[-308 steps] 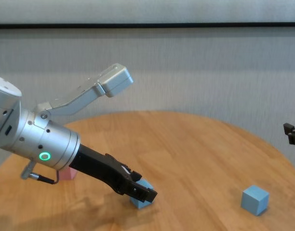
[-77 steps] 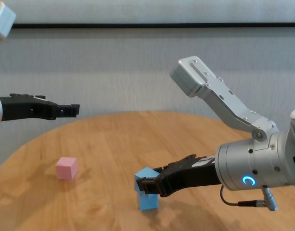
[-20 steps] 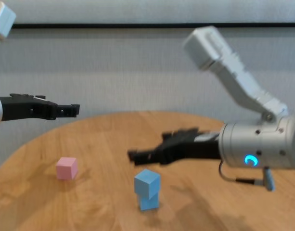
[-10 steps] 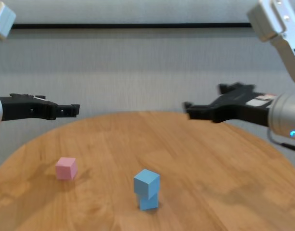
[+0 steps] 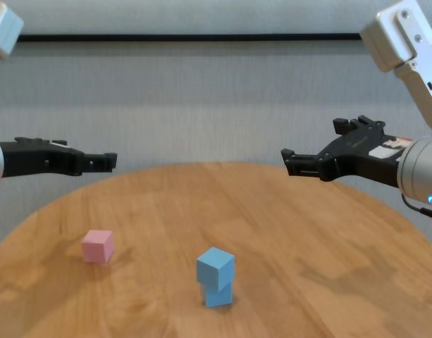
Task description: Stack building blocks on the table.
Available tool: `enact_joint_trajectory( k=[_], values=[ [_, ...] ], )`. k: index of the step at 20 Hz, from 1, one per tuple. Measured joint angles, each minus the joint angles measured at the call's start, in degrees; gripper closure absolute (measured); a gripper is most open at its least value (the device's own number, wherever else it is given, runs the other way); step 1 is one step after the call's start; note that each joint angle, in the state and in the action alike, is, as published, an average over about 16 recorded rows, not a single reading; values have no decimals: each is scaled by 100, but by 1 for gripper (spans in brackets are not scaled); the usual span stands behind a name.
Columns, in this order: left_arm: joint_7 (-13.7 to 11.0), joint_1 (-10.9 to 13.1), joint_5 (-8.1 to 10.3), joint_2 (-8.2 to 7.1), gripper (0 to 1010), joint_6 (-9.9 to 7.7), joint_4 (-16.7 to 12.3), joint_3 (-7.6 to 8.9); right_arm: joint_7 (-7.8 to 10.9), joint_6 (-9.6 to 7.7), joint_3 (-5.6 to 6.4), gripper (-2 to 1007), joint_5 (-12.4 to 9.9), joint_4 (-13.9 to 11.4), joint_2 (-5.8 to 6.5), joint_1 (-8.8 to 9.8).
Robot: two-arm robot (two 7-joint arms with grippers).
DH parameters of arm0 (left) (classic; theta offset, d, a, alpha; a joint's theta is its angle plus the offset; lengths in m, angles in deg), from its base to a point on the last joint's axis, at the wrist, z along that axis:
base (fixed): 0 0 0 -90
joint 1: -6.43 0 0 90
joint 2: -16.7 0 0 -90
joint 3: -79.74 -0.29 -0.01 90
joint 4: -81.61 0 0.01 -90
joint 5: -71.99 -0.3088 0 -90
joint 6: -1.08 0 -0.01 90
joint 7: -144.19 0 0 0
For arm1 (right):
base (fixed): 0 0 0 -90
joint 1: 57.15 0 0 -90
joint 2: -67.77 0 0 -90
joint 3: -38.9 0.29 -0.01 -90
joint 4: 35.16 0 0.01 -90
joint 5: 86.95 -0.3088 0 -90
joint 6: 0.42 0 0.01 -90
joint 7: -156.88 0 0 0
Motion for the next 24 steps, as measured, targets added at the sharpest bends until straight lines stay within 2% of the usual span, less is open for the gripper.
enact_joint_trajectory(
  k=[8,13,18,24],
  values=[
    [417,428,59,109,7,-454,-556,160,54,-44,-4,0,-68,-18,-4,-1],
    [778,785,-15,202,7,-671,-951,255,72,-62,-5,1,-98,-27,-6,0],
    [1007,1028,-209,284,7,-664,-1150,251,83,-74,-5,1,-118,-33,-8,2],
    [1064,1132,-480,371,7,-521,-1083,158,92,-82,-5,1,-133,-37,-8,4]
  ],
)
